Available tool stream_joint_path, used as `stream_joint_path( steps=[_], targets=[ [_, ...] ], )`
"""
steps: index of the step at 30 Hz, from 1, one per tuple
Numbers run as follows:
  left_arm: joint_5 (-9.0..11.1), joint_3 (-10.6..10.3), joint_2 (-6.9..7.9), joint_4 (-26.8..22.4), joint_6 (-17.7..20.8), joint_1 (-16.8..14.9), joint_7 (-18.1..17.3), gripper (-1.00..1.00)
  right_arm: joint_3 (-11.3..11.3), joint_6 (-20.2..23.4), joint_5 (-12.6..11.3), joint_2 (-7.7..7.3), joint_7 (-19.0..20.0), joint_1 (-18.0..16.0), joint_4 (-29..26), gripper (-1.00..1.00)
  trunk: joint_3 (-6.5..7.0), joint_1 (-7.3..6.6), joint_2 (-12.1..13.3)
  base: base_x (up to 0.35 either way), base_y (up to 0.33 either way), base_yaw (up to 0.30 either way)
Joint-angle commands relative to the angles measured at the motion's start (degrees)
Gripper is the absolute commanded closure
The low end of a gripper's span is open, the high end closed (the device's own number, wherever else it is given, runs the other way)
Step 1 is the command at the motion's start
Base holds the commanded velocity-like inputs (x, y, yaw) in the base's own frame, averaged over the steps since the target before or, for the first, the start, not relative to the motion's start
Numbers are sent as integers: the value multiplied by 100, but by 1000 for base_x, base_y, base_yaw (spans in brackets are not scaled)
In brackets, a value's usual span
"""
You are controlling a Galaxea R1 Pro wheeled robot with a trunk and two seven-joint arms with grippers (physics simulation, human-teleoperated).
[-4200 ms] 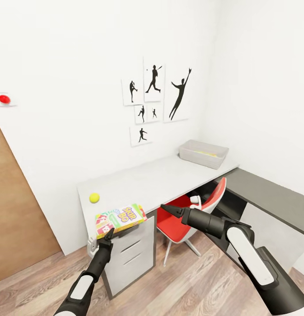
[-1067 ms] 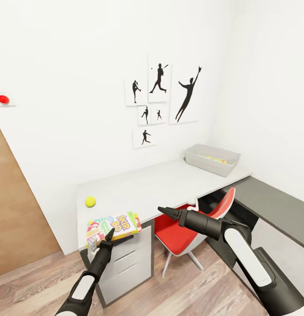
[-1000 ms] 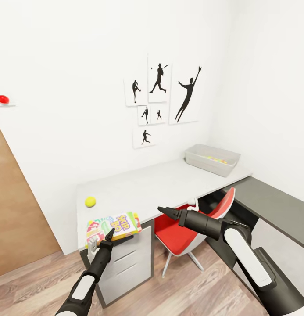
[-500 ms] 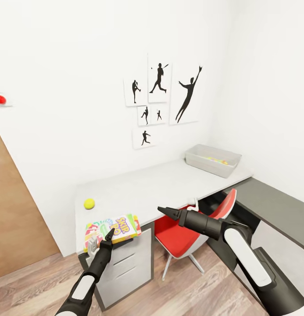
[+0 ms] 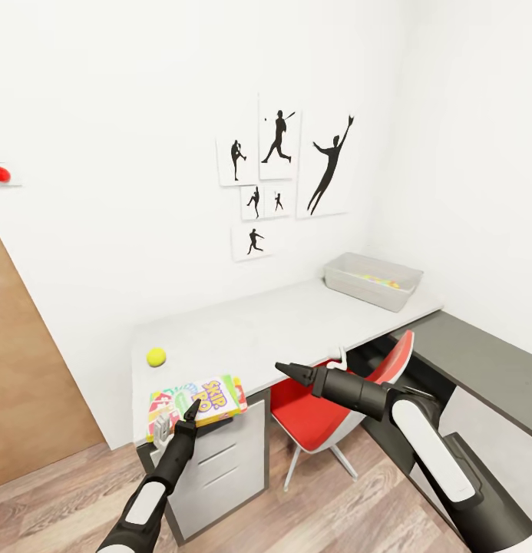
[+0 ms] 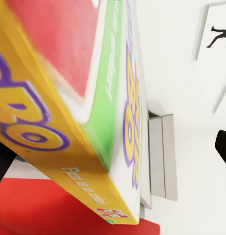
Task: Put all the toys in the child's room - the three board games (two on the bed and one on the table), the two jigsaw puzzles on the table, and the tennis ball on the table - inside the toy box on the table in the child's room.
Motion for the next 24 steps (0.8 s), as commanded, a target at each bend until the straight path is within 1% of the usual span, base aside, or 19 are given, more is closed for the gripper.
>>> stream_joint_path(
  steps=[1, 2, 3, 7, 11, 19, 24],
  targets=[
    [34, 31, -4, -1, 60, -6, -12, -100, 1, 18, -17, -4, 2, -4, -1, -100, -7, 0, -5, 0, 0, 0],
    [36, 31, -3, -1, 60, -6, 9, -100, 2, 18, -15, -4, -1, -4, -1, -100, -7, 0, -5, 0, 0, 0],
    [34, 31, -2, -1, 60, -6, 20, 100, 2, 18, -14, -4, -1, -5, -1, -100, -7, 0, -5, 0, 0, 0],
    [28, 31, 0, -1, 60, -6, 122, 100, 3, 18, -15, -4, -4, -5, -1, -100, -7, 0, -5, 0, 0, 0],
    [42, 35, 1, -1, 65, -6, 148, 100, 3, 18, -13, -4, -4, -2, -1, -100, -7, 0, -5, 0, 0, 0],
    [33, 33, -4, -1, 55, -6, 148, 100, 3, 18, -15, -4, -4, -5, -1, -100, -7, 0, -5, 0, 0, 0],
    [-9, 13, -8, -1, 84, -6, 56, 100, 3, 18, -12, -4, -4, -4, -1, -100, -7, 0, -5, 0, 0, 0]
  ],
)
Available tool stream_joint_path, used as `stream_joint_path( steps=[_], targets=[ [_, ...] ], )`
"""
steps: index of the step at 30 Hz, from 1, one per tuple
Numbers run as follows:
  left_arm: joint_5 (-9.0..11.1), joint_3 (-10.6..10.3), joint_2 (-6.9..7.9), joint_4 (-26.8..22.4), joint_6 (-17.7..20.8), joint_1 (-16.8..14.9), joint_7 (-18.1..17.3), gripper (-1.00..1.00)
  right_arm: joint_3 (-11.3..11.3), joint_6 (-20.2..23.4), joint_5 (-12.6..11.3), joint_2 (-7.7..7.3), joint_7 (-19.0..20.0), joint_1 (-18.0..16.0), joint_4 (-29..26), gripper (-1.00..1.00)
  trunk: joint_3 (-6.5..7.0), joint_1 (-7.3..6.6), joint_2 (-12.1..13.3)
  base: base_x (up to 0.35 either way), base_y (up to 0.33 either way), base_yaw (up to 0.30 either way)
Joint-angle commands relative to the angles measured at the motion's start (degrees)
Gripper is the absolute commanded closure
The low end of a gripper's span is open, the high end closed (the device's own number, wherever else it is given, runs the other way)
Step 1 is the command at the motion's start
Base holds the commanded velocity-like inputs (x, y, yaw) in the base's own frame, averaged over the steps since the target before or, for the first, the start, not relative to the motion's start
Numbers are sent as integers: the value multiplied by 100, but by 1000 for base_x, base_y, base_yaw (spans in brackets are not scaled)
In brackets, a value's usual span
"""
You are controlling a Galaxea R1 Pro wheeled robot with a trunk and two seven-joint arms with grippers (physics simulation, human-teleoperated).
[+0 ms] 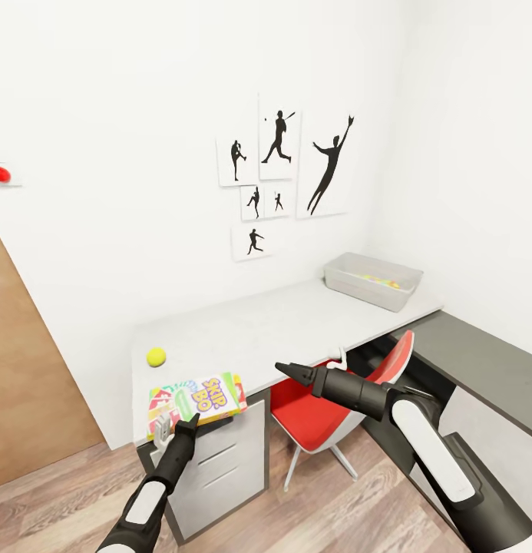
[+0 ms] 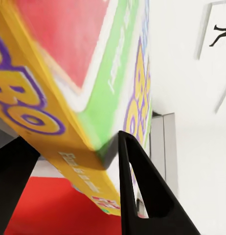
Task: Put all the toys in the child's room - the three board games (two on the bed and one on the table), the two jigsaw puzzles on the table, and the tennis ball on the table - inside the toy box on the table in the child's room.
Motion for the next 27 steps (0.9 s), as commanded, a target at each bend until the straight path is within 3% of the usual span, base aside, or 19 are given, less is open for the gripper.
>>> stream_joint_path(
  steps=[1, 9, 12, 16, 23, 27],
  targets=[
    [-23, 10, -4, 7, 49, -4, -22, 100, 3, 18, -16, -4, 3, -5, -1, -100, -7, 1, -4, 0, 0, 0],
    [-26, -472, 14, -59, 188, -4, -42, 100, -5, 18, -16, -4, 6, -6, 3, -100, -7, 1, -4, 0, 0, 0],
    [-32, -533, 21, -105, 424, -4, -44, 100, -11, 18, -16, -5, 10, -8, 0, -100, -7, 1, -4, 0, 0, 0],
    [-28, -574, 7, -531, 737, 3, -43, 100, -21, 18, -16, -11, 11, -8, 4, -100, -7, 1, -4, 0, 0, 0],
    [-12, -843, 19, -830, 907, 13, -48, 100, -23, 18, -16, -12, 16, -7, 1, -100, -7, 1, -4, 0, 0, 0],
    [-3, -886, 20, -1230, 1306, 26, -47, 100, -45, 18, -16, -18, 27, -9, 0, -100, -7, 1, -4, 0, 0, 0]
  ],
)
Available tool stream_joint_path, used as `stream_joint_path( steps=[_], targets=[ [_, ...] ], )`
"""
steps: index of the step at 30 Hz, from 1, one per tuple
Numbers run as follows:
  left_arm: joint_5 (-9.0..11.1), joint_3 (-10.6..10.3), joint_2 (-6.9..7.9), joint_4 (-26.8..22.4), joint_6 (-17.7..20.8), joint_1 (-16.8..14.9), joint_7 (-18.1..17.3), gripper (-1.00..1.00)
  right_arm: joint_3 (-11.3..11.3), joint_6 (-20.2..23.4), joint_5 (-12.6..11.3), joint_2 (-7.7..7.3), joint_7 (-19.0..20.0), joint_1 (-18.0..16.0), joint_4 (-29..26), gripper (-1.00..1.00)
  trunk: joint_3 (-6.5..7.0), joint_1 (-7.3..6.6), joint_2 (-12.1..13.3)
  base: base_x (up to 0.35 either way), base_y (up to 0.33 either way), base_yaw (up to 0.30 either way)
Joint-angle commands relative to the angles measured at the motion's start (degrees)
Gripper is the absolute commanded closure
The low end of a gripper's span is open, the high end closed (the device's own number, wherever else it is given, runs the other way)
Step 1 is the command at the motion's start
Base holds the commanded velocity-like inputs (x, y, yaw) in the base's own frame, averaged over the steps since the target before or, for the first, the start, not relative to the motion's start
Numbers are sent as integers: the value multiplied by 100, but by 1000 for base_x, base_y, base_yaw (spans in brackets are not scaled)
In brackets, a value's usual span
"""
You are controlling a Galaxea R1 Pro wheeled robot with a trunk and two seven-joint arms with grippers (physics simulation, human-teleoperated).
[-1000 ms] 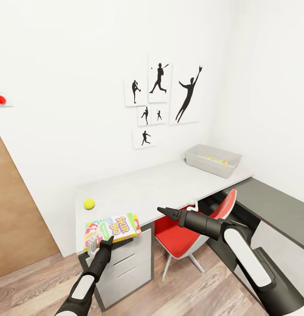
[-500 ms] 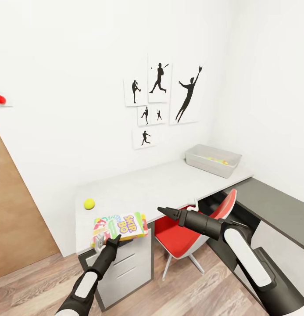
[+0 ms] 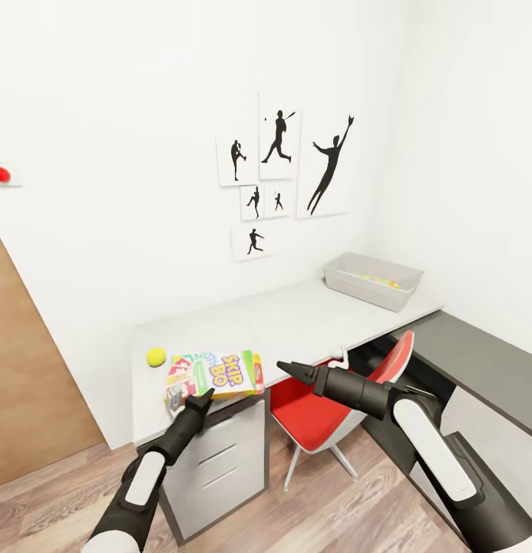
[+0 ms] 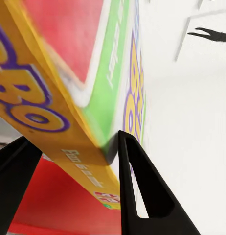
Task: Put all the toys in the child's room - the three board games (two on the bed and one on the table), the two jigsaw puzzles on the table, and the tennis ball on the table - inside the toy box on the table in the child's room.
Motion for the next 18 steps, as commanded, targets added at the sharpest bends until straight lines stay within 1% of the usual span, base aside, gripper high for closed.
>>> stream_joint_path(
  steps=[1, 8, 11, 12, 14, 16, 18],
  targets=[
    [4, 22, -3, -112, 174, 3, -10, 100, -2, 18, -16, -8, 9, -5, -1, -100, -7, 1, -4, 0, 0, 0],
    [2, 6, 28, -629, 878, 25, -9, 100, -51, 18, -29, -79, 59, -2, 6, -100, -7, 1, -4, 0, 0, 0],
    [-8, 3, 47, -863, 1338, 27, -5, 100, -181, 19, -33, -91, 71, 18, 7, -100, -7, 1, -4, 0, 0, 0],
    [-12, 2, 49, -904, 1422, 27, -4, 100, -203, 13, -33, -92, 72, 30, 7, -100, -7, 1, -4, 0, 0, 0],
    [-25, 3, 55, -1032, 1679, 27, -1, 100, -289, -92, -35, -94, 74, 109, 7, -100, -7, 1, -4, 0, 0, 0],
    [-26, 9, 64, -1090, 1803, 28, 0, 100, -389, -290, -38, -98, 75, 199, 8, -100, -7, 1, -4, 0, 0, 0],
    [-24, 11, 88, -1119, 1899, 28, 1, 100, -553, -409, -44, -110, 75, 282, 8, -100, -7, 1, -4, 0, 0, 0]
  ],
)
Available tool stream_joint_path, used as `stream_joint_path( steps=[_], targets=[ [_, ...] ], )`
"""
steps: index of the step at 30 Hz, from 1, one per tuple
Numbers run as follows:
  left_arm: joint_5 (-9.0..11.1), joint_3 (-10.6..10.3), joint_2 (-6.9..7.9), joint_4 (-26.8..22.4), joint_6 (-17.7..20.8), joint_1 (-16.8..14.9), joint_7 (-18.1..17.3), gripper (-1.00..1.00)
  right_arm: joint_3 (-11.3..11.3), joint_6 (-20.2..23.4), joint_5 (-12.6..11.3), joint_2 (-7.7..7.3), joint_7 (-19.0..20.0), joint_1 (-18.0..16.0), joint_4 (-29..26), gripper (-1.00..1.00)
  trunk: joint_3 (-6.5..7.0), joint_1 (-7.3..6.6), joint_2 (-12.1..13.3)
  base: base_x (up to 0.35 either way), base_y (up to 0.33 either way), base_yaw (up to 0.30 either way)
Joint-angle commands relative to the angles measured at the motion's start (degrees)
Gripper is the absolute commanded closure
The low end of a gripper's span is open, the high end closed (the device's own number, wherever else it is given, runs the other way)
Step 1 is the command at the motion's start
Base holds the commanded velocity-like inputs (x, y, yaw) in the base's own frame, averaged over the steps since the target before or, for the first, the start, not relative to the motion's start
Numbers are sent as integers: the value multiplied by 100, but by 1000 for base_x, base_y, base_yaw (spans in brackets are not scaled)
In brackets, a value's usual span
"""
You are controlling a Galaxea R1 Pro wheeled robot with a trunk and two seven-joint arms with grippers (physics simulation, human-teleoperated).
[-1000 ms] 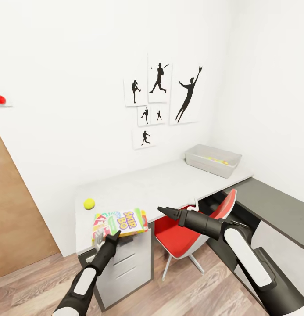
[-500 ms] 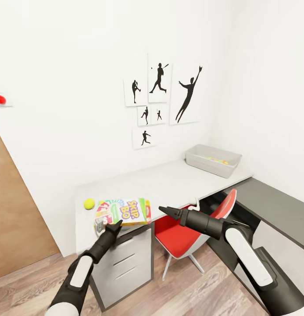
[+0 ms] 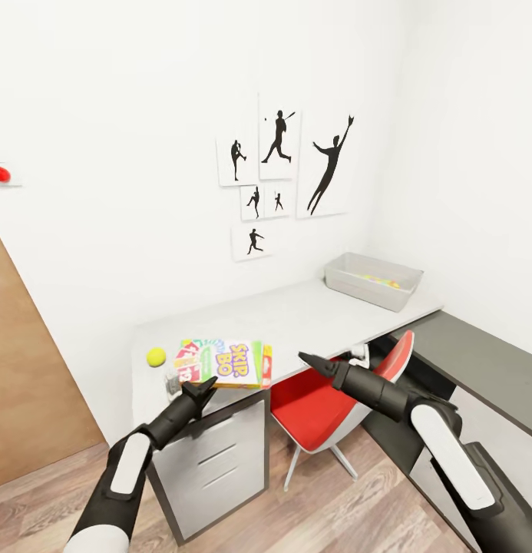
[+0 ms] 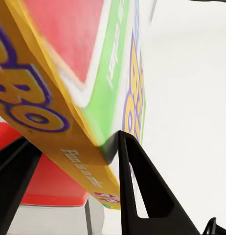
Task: Put all the toys in the child's room - the three board games (two on the bed and one on the table), the two jigsaw puzzles on the table, and the tennis ball on the table - inside the toy box on the table in the child's room.
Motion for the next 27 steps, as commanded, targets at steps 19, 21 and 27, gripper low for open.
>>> stream_joint_path(
  steps=[19, 21, 27],
  targets=[
    [18, 32, 147, -378, 1384, -23, -12, 100, -646, -67, -57, -2, -21, 196, 24, -100, -7, 0, -5, 0, 0, 0],
    [23, 29, 149, -427, 1466, -26, -12, 100, -654, -69, -56, -4, -20, 198, 23, -100, -7, 0, -5, 0, 0, 0],
    [13, 26, 177, -478, 1687, -40, -12, 100, -688, -48, -59, -12, -16, 203, 23, -100, 1, 0, -5, 0, 0, -81]
  ],
)
